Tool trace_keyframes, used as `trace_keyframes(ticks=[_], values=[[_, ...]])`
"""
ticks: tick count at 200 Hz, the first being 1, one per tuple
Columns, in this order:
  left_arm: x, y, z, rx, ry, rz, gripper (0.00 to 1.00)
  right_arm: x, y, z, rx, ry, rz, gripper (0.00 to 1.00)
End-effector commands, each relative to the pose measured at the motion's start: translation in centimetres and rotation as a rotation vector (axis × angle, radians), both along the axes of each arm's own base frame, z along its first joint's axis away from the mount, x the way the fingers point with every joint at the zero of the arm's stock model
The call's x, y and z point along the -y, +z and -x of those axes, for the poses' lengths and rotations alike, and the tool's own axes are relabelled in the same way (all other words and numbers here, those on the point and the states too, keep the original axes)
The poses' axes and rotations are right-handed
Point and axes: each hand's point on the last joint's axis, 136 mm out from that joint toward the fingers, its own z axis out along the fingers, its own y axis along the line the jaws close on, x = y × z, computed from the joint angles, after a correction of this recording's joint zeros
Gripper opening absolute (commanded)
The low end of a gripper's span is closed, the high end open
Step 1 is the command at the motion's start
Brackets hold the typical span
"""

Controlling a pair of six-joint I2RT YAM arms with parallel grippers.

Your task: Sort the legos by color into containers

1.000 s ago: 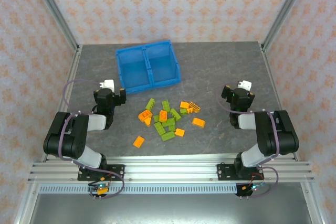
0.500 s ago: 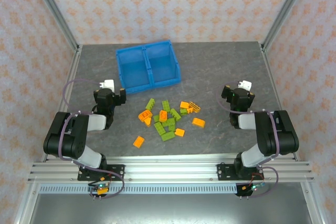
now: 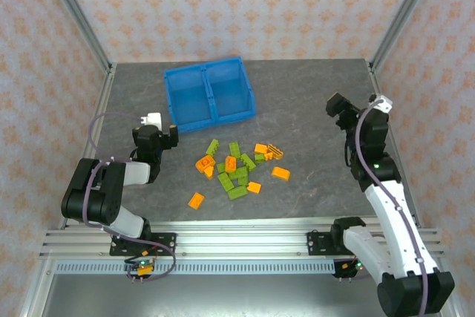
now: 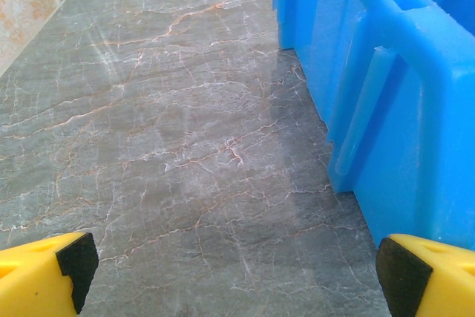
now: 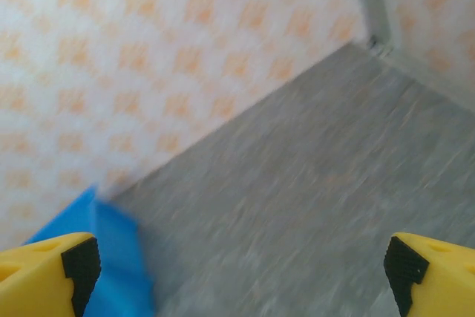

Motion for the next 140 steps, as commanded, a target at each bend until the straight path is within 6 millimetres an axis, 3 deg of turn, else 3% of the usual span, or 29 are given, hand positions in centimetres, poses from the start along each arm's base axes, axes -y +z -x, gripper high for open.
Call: trace_keyframes(ticks=[1, 14, 41, 65, 88, 103, 116, 127, 140], values=[[0.8, 2.4, -1.0, 0.025, -0.046, 0.002, 1.00, -5.6, -7.7, 4.8, -0.429, 0.246, -0.142, 0.99], [1.2, 4.0, -0.6, -0.020, -0.035, -0.020, 1.00, -7.6, -8.5, 6.1, -0.531, 0.326, -0.119, 0.99], [3.8, 10.1, 1.5, 0.079, -0.089, 0.016, 1.00, -10.8, -10.3, 8.0, -0.712, 0.444, 0.029, 0.99], [8.0, 16.1, 4.4, 0.153, -0.256, 0.046, 1.00, -12.8, -12.7, 7.9, -0.811, 0.511, 0.103, 0.99], [14.2, 20.9, 8.3, 0.168, -0.616, 0.018, 1.00, -13.5, -14.4, 7.2, -0.898, 0.525, 0.161, 0.99], [18.2, 22.1, 12.5, 0.127, -0.932, -0.084, 1.00, -14.3, -15.5, 6.6, -0.921, 0.548, 0.179, 0.99], [20.5, 21.4, 16.7, 0.073, -1.211, -0.210, 1.00, -15.0, -16.3, 6.0, -0.926, 0.585, 0.197, 0.99], [21.2, 20.2, 19.5, 0.028, -1.377, -0.330, 1.00, -15.0, -17.1, 5.4, -0.940, 0.605, 0.247, 0.99], [21.0, 19.0, 20.8, -0.004, -1.465, -0.433, 1.00, -14.9, -18.0, 4.6, -0.962, 0.638, 0.320, 0.98]])
